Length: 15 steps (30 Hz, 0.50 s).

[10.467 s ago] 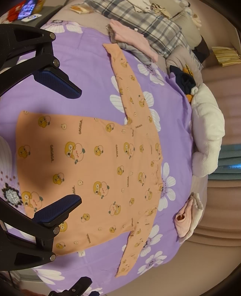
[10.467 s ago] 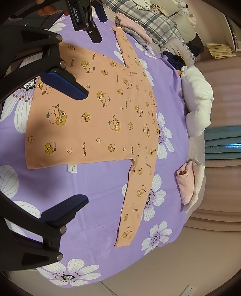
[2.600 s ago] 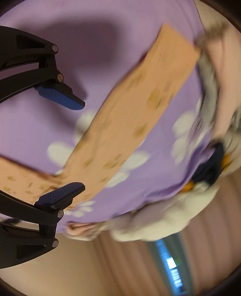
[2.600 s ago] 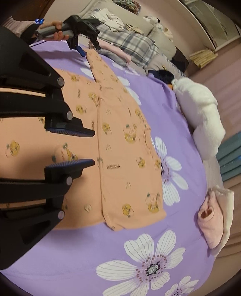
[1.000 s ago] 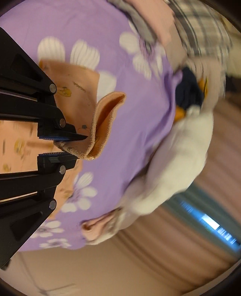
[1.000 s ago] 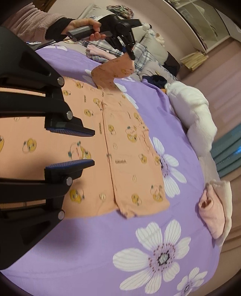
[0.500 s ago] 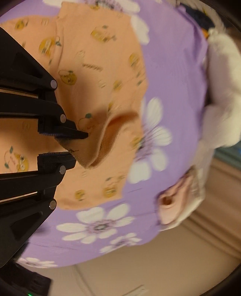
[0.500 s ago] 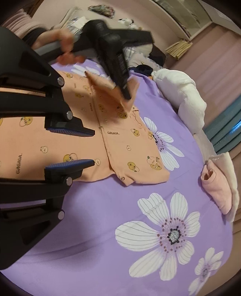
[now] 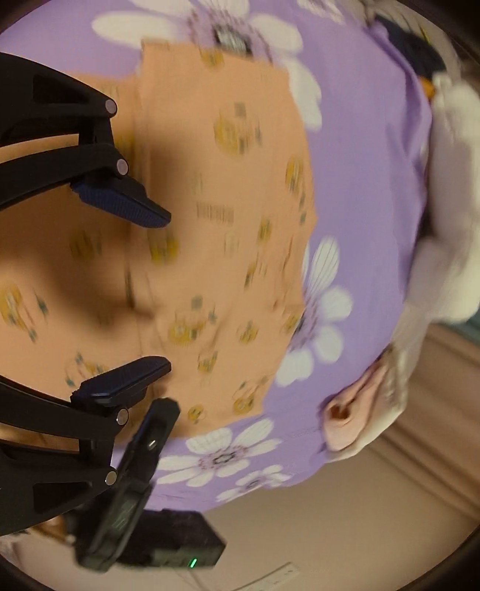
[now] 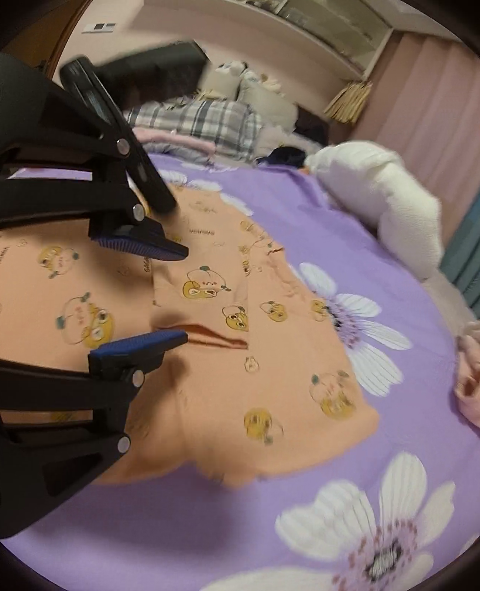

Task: Fold small clothes
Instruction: 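Fold the held sleeve across the shirt body with the left gripper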

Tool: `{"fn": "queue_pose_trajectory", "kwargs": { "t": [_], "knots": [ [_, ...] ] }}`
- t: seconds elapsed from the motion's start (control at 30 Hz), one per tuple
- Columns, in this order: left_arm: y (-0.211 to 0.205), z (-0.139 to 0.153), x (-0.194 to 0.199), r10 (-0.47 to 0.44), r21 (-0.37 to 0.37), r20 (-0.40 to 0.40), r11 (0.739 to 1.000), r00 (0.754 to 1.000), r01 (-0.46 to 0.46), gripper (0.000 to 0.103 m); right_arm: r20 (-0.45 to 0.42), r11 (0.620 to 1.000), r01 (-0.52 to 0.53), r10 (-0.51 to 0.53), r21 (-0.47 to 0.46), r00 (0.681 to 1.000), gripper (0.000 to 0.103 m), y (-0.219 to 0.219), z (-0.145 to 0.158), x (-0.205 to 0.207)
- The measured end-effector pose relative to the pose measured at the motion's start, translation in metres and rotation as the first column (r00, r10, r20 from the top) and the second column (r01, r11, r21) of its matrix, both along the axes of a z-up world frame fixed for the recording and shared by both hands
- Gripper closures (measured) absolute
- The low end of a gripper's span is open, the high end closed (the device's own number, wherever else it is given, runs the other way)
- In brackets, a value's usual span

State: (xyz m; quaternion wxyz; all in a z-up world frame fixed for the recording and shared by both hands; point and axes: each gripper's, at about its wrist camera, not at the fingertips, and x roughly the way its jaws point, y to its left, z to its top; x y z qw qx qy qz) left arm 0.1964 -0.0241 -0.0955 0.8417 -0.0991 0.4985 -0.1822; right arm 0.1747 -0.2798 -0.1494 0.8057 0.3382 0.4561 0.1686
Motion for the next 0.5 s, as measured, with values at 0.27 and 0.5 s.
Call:
{"fn": "queue_pose_trajectory", "kwargs": {
  "t": [0.27, 0.5],
  "knots": [
    [0.086, -0.001, -0.006, 0.159, 0.019, 0.006, 0.987, 0.987, -0.159, 0.032, -0.041, 0.948, -0.093, 0.084, -0.305, 0.996, 0.097, 0.055, -0.005, 0.032],
    [0.131, 0.002, -0.003, 0.259, -0.027, -0.001, 0.965, 0.966, -0.259, 0.032, 0.134, 0.948, 0.048, -0.005, -0.316, 0.991, 0.100, 0.015, 0.052, 0.024]
  ]
}}
